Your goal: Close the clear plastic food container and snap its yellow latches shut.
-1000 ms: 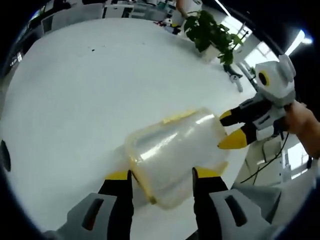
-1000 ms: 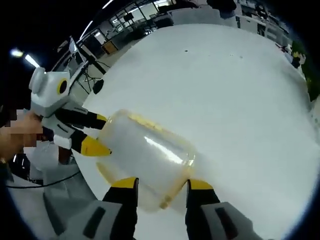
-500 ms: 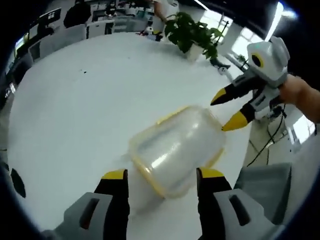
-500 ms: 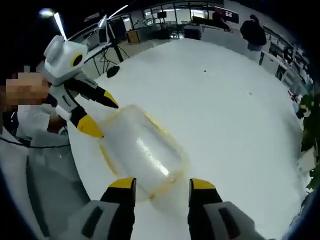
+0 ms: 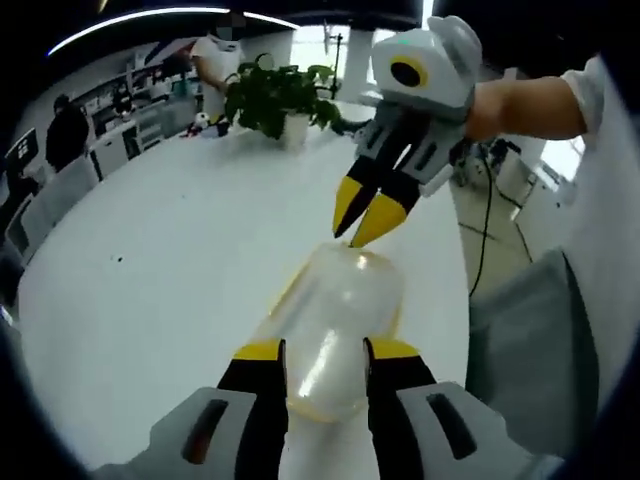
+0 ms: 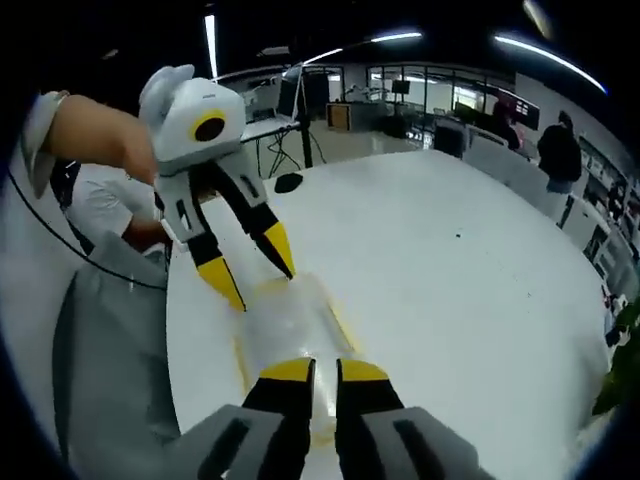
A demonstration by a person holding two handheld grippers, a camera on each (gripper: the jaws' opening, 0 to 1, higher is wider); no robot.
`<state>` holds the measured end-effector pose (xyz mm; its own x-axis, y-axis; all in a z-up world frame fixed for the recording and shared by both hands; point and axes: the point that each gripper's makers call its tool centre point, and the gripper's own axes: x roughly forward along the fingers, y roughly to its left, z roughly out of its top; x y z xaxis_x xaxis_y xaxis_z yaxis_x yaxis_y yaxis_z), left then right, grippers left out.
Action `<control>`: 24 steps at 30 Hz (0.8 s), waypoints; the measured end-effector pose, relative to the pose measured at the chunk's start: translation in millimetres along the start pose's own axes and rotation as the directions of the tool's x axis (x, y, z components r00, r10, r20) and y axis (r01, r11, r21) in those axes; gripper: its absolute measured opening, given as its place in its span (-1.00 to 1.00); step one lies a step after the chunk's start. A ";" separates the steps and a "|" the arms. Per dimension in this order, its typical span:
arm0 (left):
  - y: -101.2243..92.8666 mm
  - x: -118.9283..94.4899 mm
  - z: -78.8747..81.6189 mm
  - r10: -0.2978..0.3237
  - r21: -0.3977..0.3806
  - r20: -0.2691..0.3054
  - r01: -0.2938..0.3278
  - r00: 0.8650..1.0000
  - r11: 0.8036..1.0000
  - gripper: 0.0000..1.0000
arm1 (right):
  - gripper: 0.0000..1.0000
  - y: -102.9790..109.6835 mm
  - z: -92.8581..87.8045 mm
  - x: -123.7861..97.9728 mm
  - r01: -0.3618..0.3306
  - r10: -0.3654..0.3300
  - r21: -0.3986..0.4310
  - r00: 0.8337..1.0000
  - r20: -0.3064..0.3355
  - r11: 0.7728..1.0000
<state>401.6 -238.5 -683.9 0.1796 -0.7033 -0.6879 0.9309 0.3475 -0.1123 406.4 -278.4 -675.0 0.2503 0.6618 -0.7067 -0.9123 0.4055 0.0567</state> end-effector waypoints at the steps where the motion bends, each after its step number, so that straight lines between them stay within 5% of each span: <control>1: -4.9 3.1 5.4 -0.022 0.011 0.026 0.022 0.999 1.000 -0.55 | -0.94 3.2 2.6 4.0 -0.016 0.016 -0.015 1.000 -0.004 1.000; 7: -19.1 20.1 1.8 -0.067 0.104 -0.005 0.068 0.998 0.992 -0.62 | -0.95 7.7 -5.2 26.1 -0.052 0.039 -0.136 0.994 -0.101 0.989; 9: -22.4 23.9 -1.7 -0.066 0.169 -0.023 0.069 0.998 0.983 -0.65 | -0.94 6.9 -3.0 30.4 -0.052 0.039 -0.131 0.995 -0.094 0.990; 16: -38.9 28.4 -20.0 -0.103 0.190 -0.078 0.116 0.992 0.975 -0.56 | -0.97 3.6 -6.9 44.7 -0.076 0.059 -0.118 0.988 -0.144 0.990; 17: -42.1 28.1 -21.5 -0.114 0.187 -0.075 0.127 0.991 0.974 -0.55 | -0.85 1.5 -7.7 46.2 -0.072 0.054 -0.114 0.987 -0.151 0.991; 18: -47.0 27.4 -24.4 -0.131 0.177 -0.082 0.143 0.988 0.974 -0.55 | -0.52 -13.6 -8.4 46.7 0.008 -0.025 -0.109 0.988 -0.155 0.994; 20: -45.9 26.3 -25.3 -0.108 0.209 -0.080 0.123 0.991 0.970 -0.50 | -0.10 -17.4 -9.1 50.7 0.006 -0.021 -0.095 0.987 -0.160 0.995; 24: -35.3 25.3 -24.6 -0.059 0.224 -0.077 0.075 0.995 0.972 -0.41 | -0.27 -15.7 -8.4 49.2 -0.031 0.010 -0.127 0.987 -0.163 0.991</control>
<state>365.5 -253.3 -715.0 0.0990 -0.6728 -0.7332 0.9893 0.1458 -0.0003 430.3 -257.4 -716.6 0.1847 0.5547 -0.8113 -0.9535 0.3011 -0.0113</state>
